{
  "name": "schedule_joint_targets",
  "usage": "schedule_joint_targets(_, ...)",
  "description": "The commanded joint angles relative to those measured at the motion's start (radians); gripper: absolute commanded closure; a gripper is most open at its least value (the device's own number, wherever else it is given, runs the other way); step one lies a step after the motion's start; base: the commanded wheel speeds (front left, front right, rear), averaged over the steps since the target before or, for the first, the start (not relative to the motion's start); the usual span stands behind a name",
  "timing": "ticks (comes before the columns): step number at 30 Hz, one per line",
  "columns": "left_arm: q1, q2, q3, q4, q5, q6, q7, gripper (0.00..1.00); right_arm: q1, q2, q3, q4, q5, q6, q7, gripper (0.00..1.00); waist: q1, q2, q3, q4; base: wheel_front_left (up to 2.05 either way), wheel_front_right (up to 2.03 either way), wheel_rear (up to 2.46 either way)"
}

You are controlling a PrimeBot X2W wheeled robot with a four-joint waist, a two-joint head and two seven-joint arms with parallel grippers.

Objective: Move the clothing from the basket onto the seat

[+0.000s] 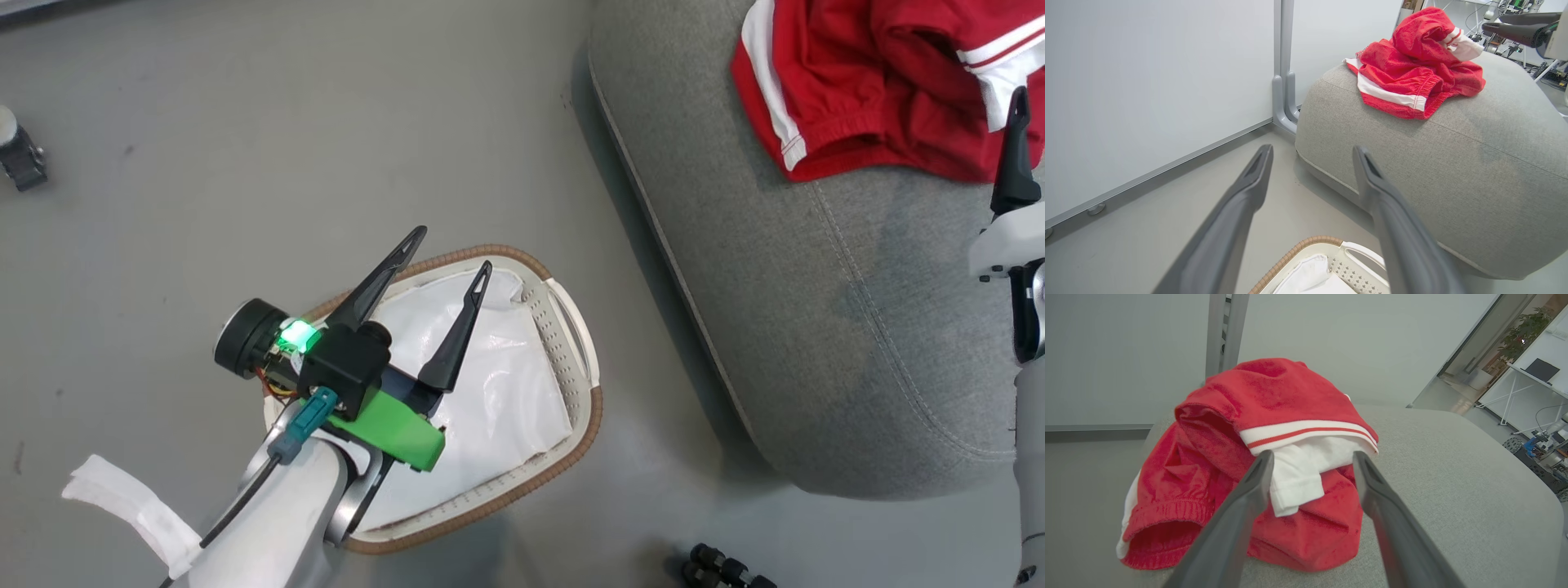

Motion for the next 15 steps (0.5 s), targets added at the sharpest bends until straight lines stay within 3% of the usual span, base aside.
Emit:
schedule_joint_targets(1,0.012,-0.009,0.012,0.012,-0.011,0.011,-0.01,0.0,0.016,-0.016,0.011,-0.008,0.005,-0.001,-0.004,0.0,0.0,0.0111,-0.088,0.022,0.0,0.0,0.0)
schedule_joint_targets(6,0.034,-0.061,0.057,0.055,-0.054,0.031,-0.024,0.0,-0.008,-0.04,0.062,-0.015,0.027,-0.001,-0.003,0.0,0.0,0.0111,-0.182,0.061,0.0,0.0,0.0)
schedule_joint_targets(15,0.114,-0.126,0.195,0.078,-0.069,0.068,-0.023,0.0,0.018,-0.005,0.158,0.014,0.084,-0.001,-0.003,0.0,0.0,0.0111,-0.316,0.16,0.0,0.0,0.0)
